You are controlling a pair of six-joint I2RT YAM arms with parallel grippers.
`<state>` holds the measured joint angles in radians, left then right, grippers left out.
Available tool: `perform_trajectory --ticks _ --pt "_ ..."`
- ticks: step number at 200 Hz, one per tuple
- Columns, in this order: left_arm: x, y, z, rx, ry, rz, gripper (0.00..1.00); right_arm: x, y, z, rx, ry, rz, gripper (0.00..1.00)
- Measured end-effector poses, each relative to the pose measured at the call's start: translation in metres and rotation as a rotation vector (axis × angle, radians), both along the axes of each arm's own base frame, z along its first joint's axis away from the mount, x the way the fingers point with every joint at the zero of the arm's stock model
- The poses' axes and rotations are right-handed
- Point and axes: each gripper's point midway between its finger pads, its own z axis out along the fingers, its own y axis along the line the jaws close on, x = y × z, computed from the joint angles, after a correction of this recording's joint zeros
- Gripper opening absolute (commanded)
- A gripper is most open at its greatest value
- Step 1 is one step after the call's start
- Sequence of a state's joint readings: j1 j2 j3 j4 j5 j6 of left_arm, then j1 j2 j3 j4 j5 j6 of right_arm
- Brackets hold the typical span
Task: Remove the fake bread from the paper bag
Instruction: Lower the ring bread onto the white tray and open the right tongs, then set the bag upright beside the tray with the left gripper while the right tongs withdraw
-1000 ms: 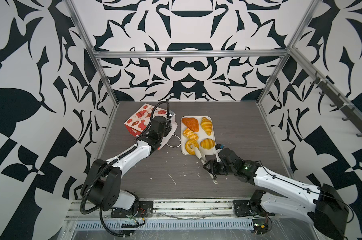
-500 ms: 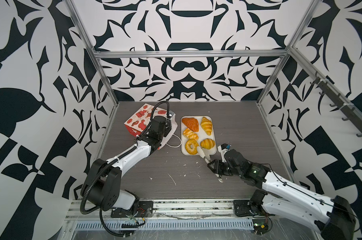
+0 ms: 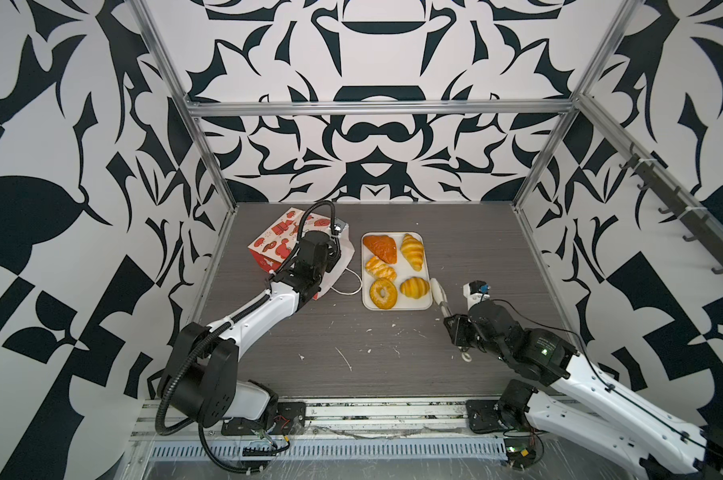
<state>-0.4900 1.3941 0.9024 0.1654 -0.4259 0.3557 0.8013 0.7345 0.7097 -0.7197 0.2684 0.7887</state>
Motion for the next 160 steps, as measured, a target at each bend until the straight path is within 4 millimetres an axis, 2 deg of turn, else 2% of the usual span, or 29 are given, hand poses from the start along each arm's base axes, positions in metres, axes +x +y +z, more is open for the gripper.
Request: perform_trajectory --ticks 27,57,91,114,137,160 --pt "-0.005 0.006 0.02 -0.023 -0.041 0.016 0.0 0.025 -0.027 0.012 -0.166 -0.068 -0.078 0.34" --pt "-0.009 0.01 0.032 -0.042 -0.062 0.029 0.0 0.056 -0.06 -0.004 -0.262 -0.03 -0.176 0.35" --pt "-0.014 0.013 0.05 -0.073 -0.081 0.04 0.0 0.088 -0.089 -0.035 -0.313 0.063 -0.243 0.37" --pt "-0.017 0.015 0.067 -0.104 -0.107 0.048 0.0 0.108 -0.103 -0.065 -0.318 0.14 -0.257 0.4" --pt "-0.021 0.017 0.077 -0.134 -0.12 0.053 0.0 0.119 -0.113 -0.096 -0.326 0.217 -0.27 0.44" --pt "-0.022 0.018 0.08 -0.155 -0.116 0.06 0.0 0.125 -0.116 -0.122 -0.345 0.273 -0.27 0.54"
